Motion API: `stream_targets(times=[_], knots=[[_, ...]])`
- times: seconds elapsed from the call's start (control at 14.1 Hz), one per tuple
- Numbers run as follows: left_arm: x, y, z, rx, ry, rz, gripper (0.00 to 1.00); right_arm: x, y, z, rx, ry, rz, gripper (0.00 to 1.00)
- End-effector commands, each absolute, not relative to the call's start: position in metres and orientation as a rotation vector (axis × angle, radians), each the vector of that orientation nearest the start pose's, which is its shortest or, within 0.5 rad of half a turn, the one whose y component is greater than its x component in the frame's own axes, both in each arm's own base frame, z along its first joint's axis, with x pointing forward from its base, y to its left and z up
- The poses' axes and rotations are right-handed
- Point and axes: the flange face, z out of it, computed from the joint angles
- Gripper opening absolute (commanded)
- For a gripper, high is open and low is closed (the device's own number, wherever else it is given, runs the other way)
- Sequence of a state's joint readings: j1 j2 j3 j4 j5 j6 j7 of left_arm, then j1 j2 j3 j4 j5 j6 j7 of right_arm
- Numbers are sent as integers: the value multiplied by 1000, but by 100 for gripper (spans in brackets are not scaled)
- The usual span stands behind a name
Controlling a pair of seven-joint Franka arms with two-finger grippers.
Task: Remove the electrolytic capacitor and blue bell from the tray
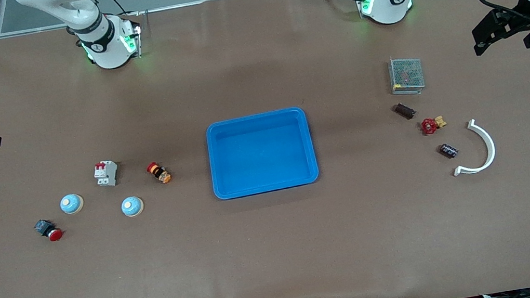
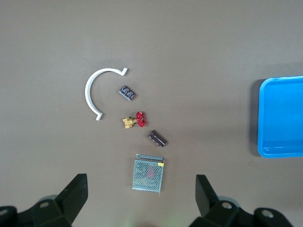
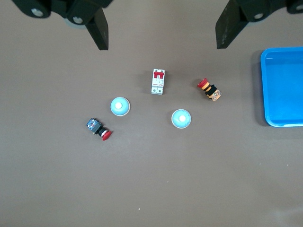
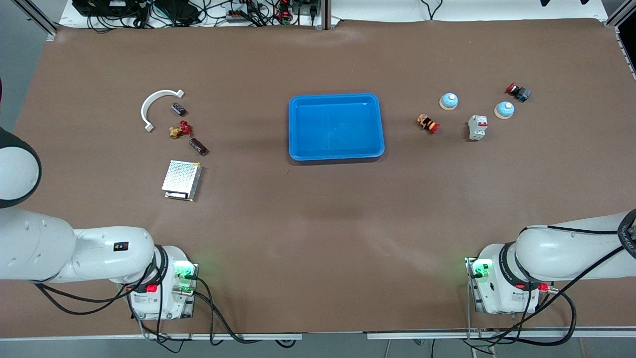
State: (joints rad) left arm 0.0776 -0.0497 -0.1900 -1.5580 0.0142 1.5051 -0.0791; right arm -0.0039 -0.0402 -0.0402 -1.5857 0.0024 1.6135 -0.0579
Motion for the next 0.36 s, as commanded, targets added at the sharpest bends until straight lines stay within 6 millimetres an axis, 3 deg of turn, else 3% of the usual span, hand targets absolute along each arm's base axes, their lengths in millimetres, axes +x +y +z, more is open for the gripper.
stream_targets(times=[0.0, 0.28], knots=[[525, -60, 659, -3117, 58, 6, 100, 552, -27, 652, -3145, 5, -130, 100], [524, -60, 658, -3105, 58, 13, 100, 552, -27, 658, -3137, 7, -149, 100]])
